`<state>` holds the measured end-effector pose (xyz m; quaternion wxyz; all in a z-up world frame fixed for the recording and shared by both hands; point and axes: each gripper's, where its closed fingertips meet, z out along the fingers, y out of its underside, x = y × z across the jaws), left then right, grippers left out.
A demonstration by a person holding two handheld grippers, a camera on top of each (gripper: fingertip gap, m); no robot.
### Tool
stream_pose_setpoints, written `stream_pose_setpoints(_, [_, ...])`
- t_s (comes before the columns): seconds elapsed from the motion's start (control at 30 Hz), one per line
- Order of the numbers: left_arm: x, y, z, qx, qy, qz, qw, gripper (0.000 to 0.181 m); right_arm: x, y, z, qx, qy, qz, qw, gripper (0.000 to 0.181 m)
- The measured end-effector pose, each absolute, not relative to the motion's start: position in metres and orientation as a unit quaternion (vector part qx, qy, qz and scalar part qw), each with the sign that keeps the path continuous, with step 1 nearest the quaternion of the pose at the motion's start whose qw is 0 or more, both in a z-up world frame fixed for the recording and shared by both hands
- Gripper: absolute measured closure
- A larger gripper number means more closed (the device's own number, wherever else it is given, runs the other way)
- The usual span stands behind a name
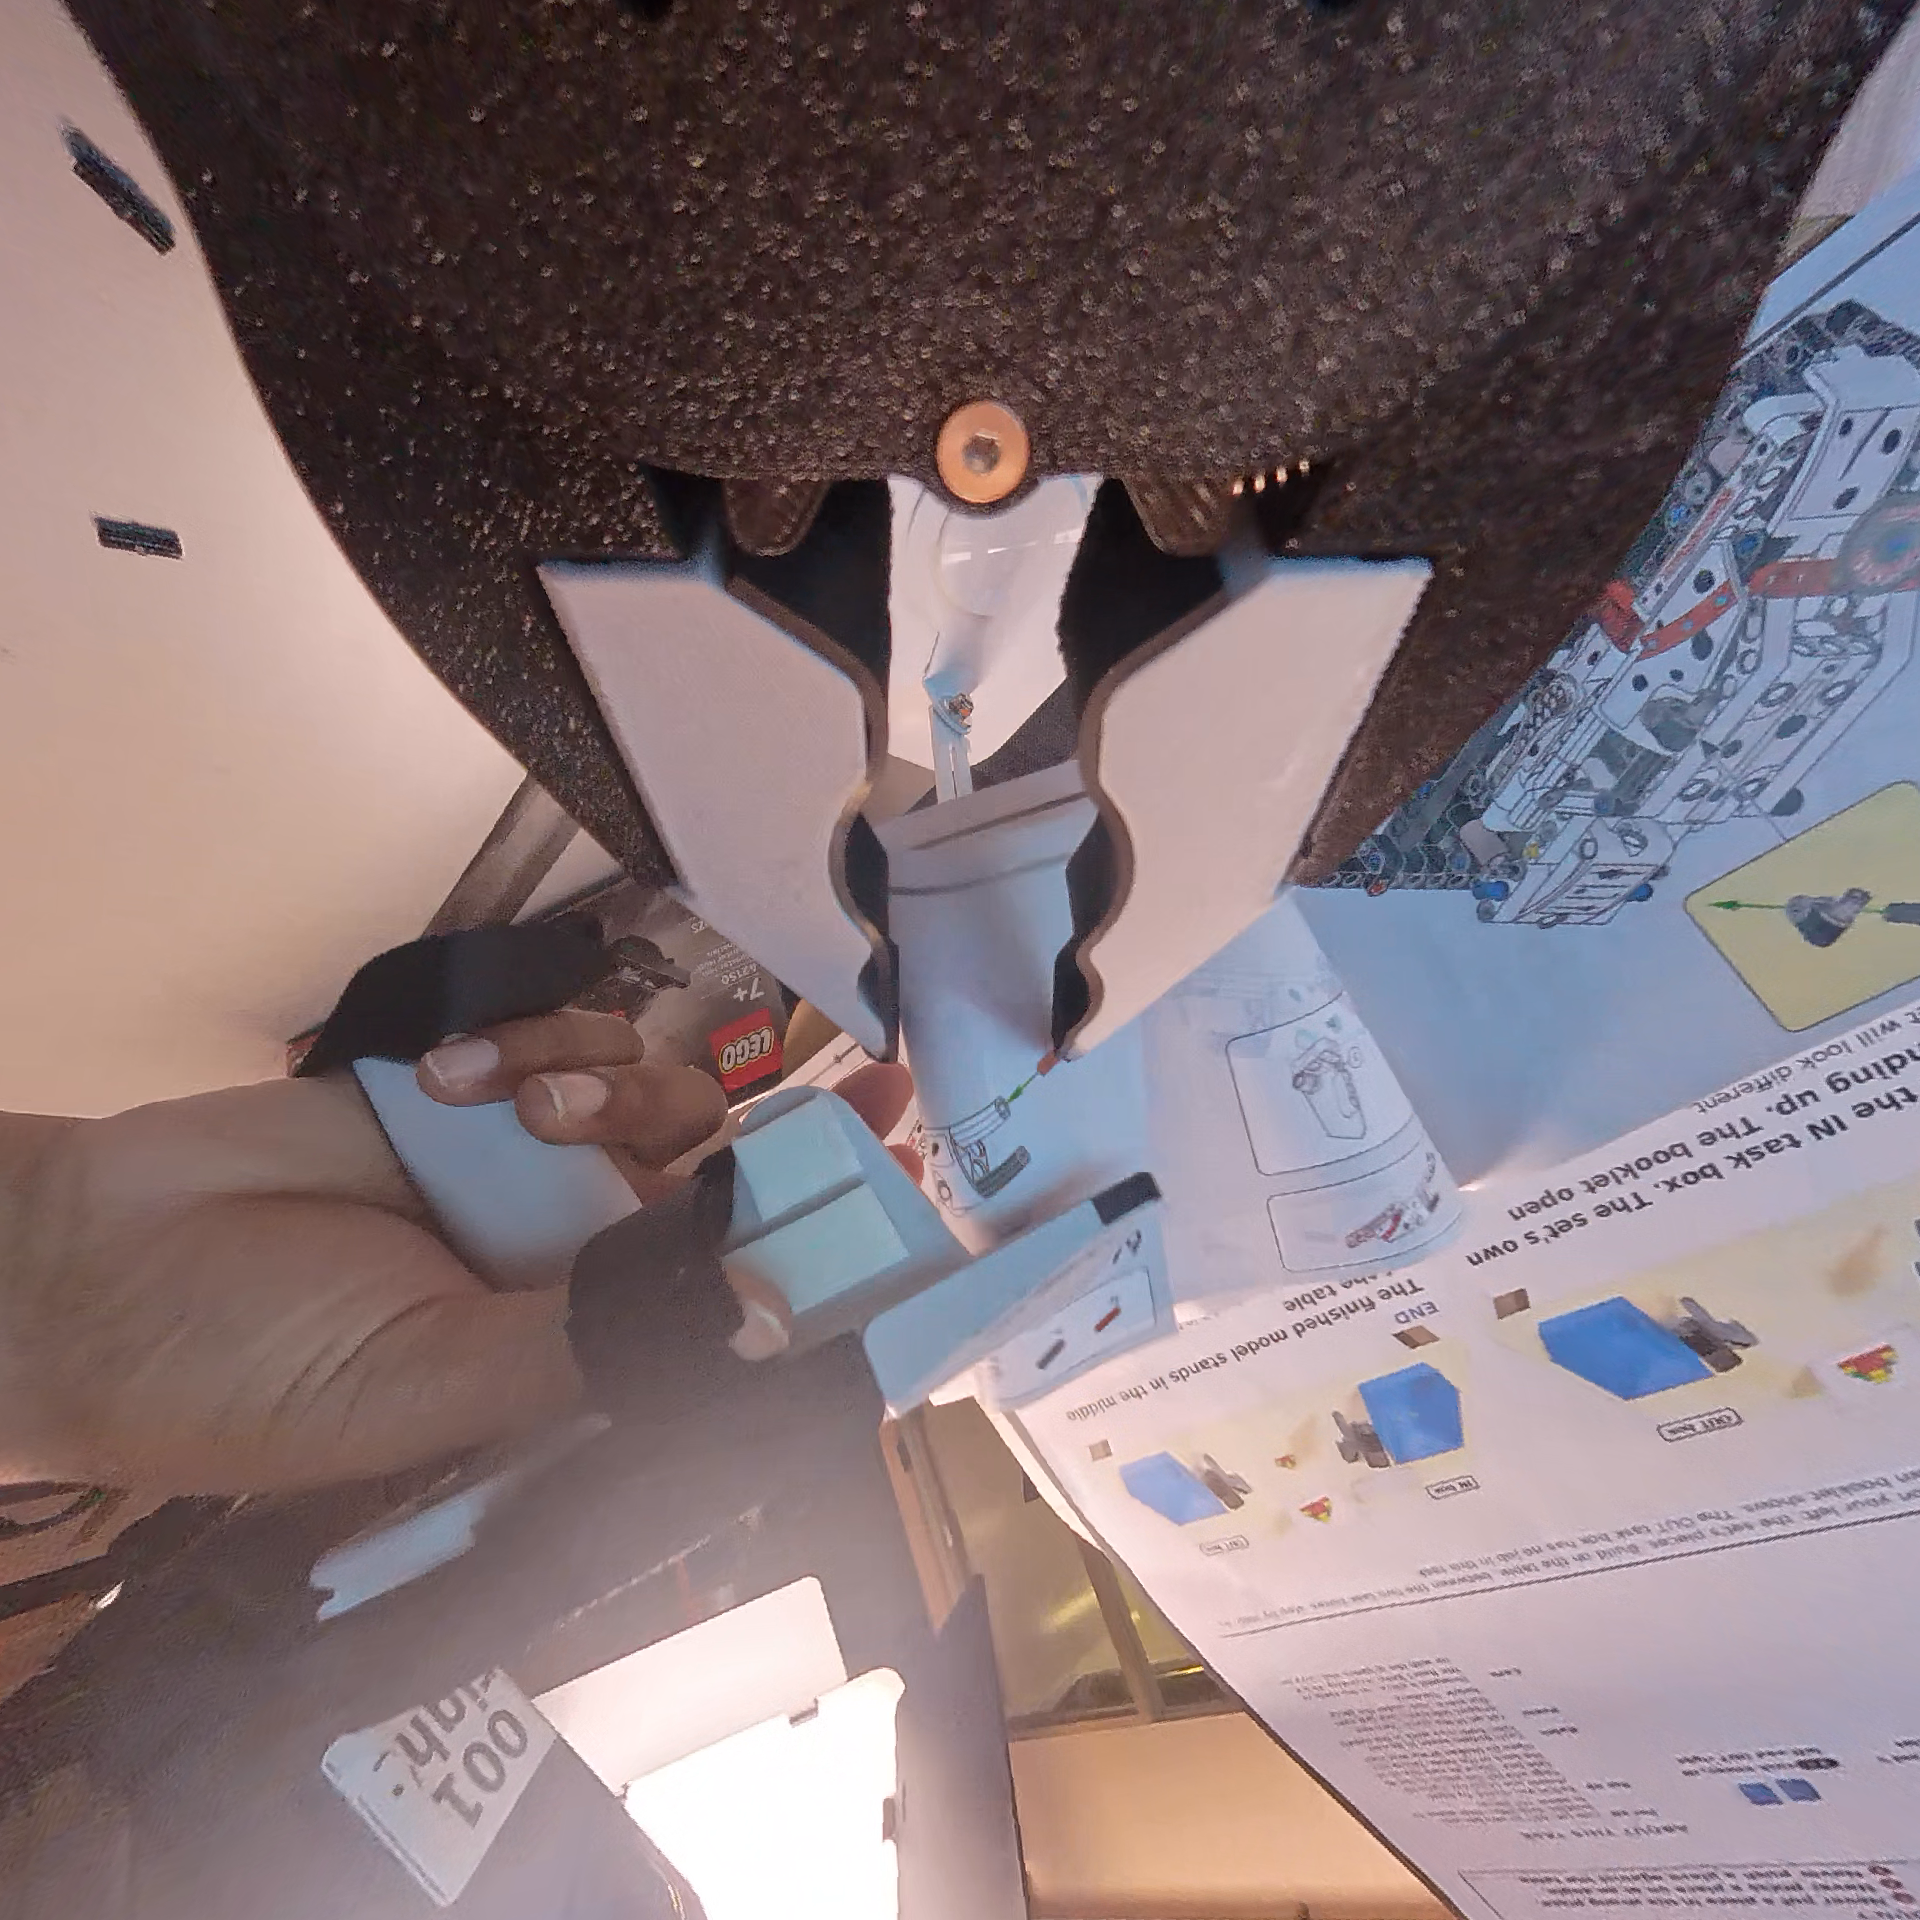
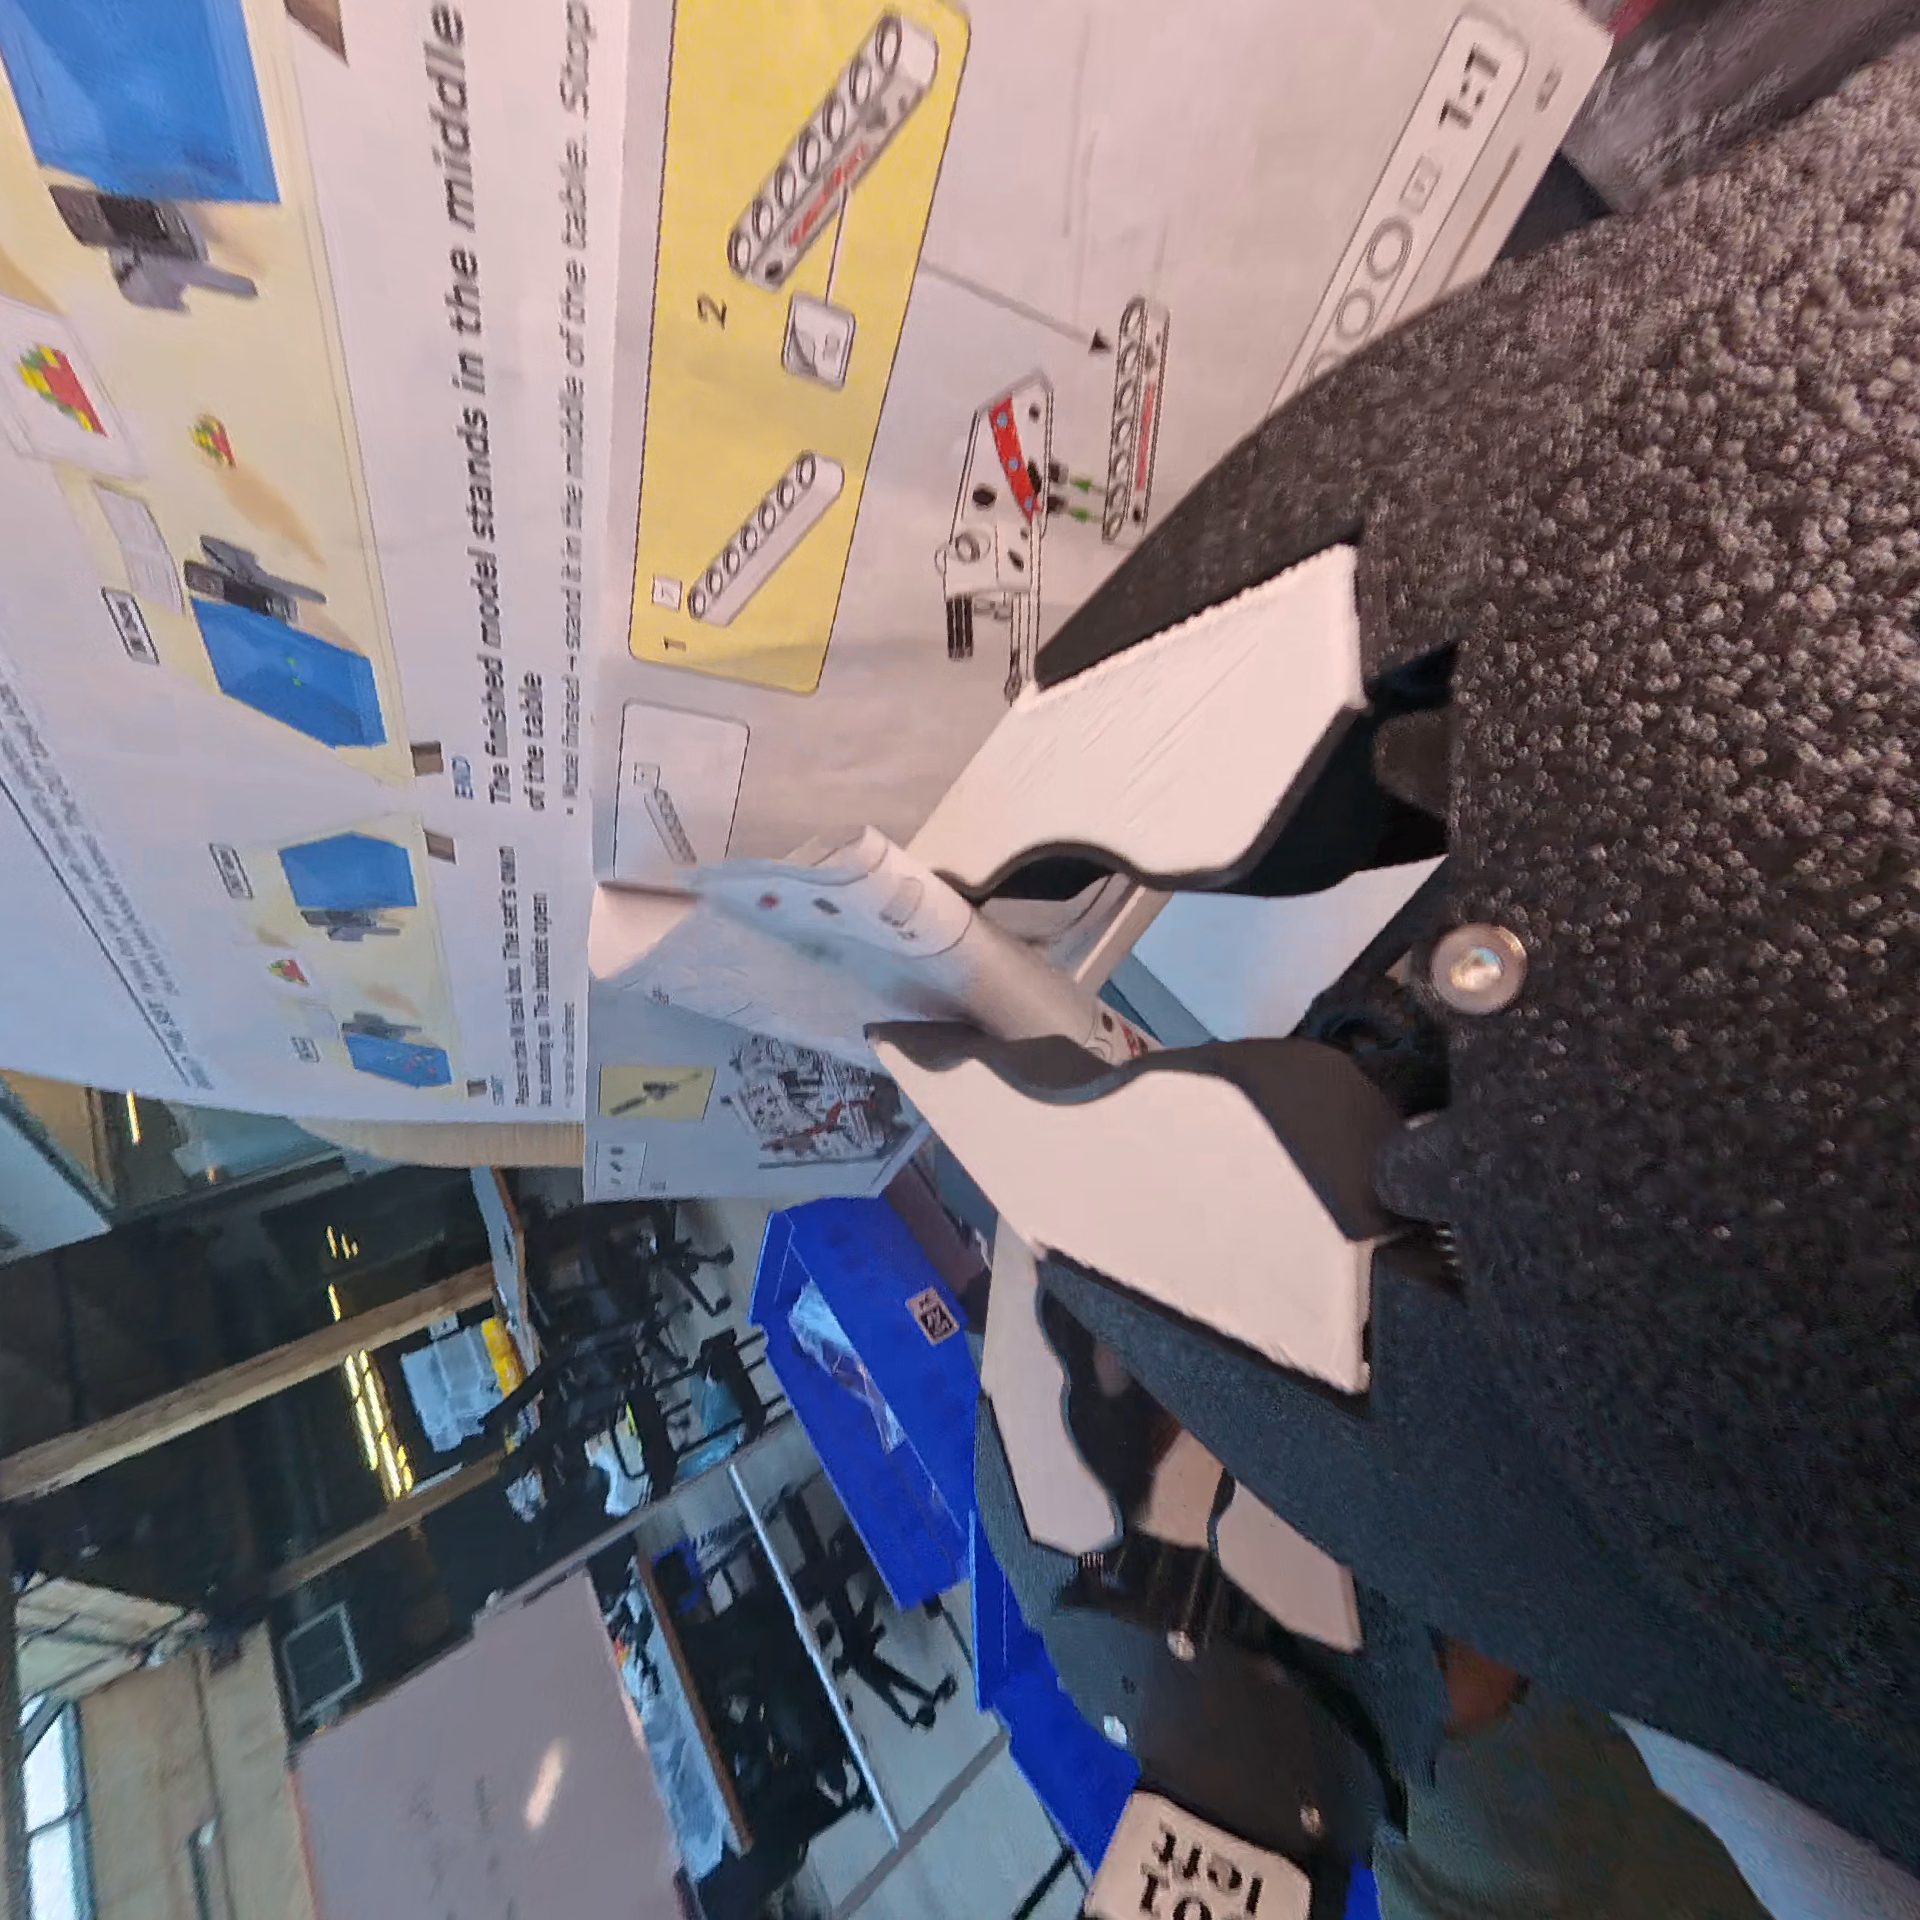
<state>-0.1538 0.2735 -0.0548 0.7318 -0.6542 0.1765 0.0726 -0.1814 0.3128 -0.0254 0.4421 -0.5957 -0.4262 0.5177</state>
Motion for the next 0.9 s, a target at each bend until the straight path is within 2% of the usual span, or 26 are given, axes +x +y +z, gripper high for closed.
stream_pose_setpoints(0.1, [-0.164, 0.263, -0.045, -0.644, 0.163, 0.061, 0.745, 0.150, -0.167, 0.334, -0.024, -0.598, -0.412, 0.480, 0.492, 0.171])
stream_pose_setpoints(0.3, [-0.213, 0.274, -0.066, -0.715, 0.083, 0.053, 0.692, 0.148, -0.141, 0.377, -0.023, -0.591, -0.424, 0.312, 0.611, 0.169])
stream_pose_setpoints(0.6, [-0.211, 0.301, -0.075, -0.742, 0.122, 0.080, 0.655, 0.159, -0.105, 0.425, -0.024, -0.635, -0.369, 0.149, 0.662, 0.163])
stream_pose_setpoints(0.77, [-0.209, 0.311, -0.083, -0.757, 0.131, 0.084, 0.635, 0.161, -0.077, 0.395, 0.031, -0.547, -0.281, 0.213, 0.760, 0.166])
stream_pose_setpoints(0.83, [-0.208, 0.312, -0.086, -0.758, 0.132, 0.085, 0.633, 0.160, -0.081, 0.355, 0.051, -0.465, -0.308, 0.252, 0.791, 0.173])
stream_pose_setpoints(0.87, [-0.207, 0.313, -0.088, -0.758, 0.133, 0.085, 0.633, 0.160, -0.089, 0.335, 0.053, -0.429, -0.341, 0.269, 0.792, 0.181])
stream_pose_setpoints(0.9, [-0.207, 0.314, -0.089, -0.758, 0.134, 0.086, 0.632, 0.160, -0.104, 0.316, 0.045, -0.407, -0.391, 0.294, 0.772, 0.181])
